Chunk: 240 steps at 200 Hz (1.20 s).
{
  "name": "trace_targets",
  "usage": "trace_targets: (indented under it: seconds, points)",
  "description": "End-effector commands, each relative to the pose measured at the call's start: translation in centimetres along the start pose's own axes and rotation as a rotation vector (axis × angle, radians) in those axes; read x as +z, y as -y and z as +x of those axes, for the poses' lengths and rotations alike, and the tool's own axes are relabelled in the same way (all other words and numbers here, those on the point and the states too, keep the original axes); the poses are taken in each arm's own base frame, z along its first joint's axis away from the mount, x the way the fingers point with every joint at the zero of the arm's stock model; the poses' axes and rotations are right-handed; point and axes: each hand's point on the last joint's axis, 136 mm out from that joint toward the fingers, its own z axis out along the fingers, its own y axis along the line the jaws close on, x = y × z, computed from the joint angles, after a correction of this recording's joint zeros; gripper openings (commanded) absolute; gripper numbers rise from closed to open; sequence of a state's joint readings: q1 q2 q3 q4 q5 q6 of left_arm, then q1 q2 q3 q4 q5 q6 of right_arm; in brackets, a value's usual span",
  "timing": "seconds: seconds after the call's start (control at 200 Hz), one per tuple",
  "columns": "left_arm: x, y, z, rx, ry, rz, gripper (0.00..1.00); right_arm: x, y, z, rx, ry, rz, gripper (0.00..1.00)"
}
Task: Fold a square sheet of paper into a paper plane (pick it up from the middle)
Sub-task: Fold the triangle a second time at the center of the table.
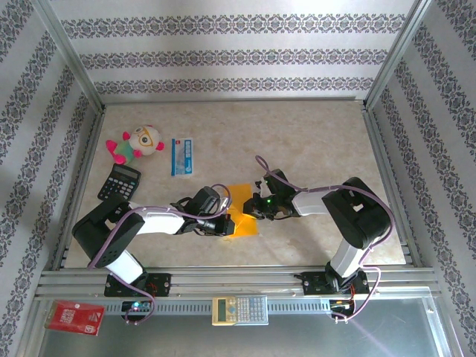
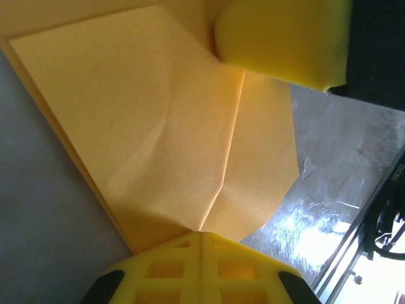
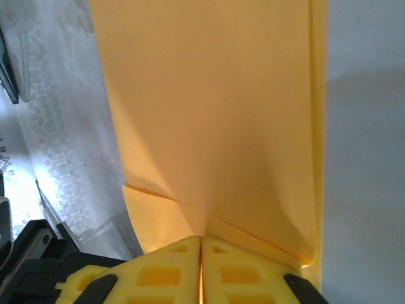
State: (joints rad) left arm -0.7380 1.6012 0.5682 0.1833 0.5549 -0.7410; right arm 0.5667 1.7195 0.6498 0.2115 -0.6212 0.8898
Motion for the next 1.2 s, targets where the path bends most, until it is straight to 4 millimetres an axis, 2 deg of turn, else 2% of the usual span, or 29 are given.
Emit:
trace_targets:
  seconds: [0.0, 0.09, 0.17, 0.35, 0.545, 0.929, 1.194]
  points:
    - [0.4, -4.1, 2.9, -0.052, -0.070, -0.116, 0.00, -0.7, 0.9, -0.1, 0.013, 0.020, 0.075, 0.14]
    - [0.2, -4.4, 3.3, -0.057, -0.075, -0.121, 0.00, -1.8, -1.1, -0.5, -0.022, 0.048, 0.036, 0.16]
    - [0.3, -4.5, 3.4, -0.052, -0.081, -0.128, 0.00, -2.1, -1.8, 0.0, -0.024, 0.047, 0.021, 0.16]
    - [0.4, -4.5, 3.3, -0.046, -0.084, -0.128, 0.00, -1.0, -1.9, 2.3, -0.003, 0.014, 0.027, 0.10]
    - [0.4, -4.6, 3.4, -0.032, -0.095, -0.136, 0.00, 0.4, -1.9, 3.5, 0.013, -0.003, 0.031, 0.07]
    - [0.3, -4.6, 3.4, -0.023, -0.098, -0.143, 0.00, 1.8, -0.2, 4.8, 0.052, -0.026, 0.070, 0.06]
    - [0.2, -5.7, 4.6, -0.023, -0.149, -0.183, 0.00, 1.2, 1.9, 3.2, 0.077, 0.010, 0.139, 0.05]
